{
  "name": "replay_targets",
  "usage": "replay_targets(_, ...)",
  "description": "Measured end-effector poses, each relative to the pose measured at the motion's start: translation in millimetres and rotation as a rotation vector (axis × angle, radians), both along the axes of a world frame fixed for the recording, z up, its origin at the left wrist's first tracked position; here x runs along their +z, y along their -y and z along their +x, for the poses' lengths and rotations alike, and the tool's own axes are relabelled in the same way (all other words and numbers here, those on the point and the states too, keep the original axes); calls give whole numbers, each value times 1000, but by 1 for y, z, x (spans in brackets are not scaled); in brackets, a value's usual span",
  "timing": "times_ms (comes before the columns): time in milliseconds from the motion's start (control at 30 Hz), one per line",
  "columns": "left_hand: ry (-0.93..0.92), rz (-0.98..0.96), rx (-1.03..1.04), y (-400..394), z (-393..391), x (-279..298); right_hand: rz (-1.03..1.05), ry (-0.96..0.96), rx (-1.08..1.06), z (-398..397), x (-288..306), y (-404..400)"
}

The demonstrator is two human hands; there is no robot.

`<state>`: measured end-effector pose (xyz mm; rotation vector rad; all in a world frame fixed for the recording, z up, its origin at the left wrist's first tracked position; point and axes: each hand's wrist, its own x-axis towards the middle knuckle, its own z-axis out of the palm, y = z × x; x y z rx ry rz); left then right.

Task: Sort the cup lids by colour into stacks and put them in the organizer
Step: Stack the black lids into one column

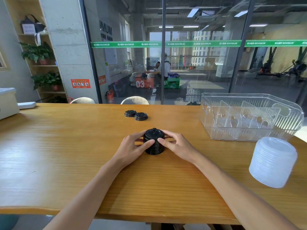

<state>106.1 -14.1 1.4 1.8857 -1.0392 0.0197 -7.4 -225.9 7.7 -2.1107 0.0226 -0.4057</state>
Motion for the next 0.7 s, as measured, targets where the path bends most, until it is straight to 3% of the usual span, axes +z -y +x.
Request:
replay_targets(267, -82, -5, -11, -1, 1, -2, 71, -9, -9, 2, -3, 2)
replay_targets(467, 9, 130, 56, 2, 9, -7, 183, -52, 10, 11, -2, 9)
replay_targets(700, 12, 134, 150, 7, 23, -6, 21, -18, -219, 67, 14, 23)
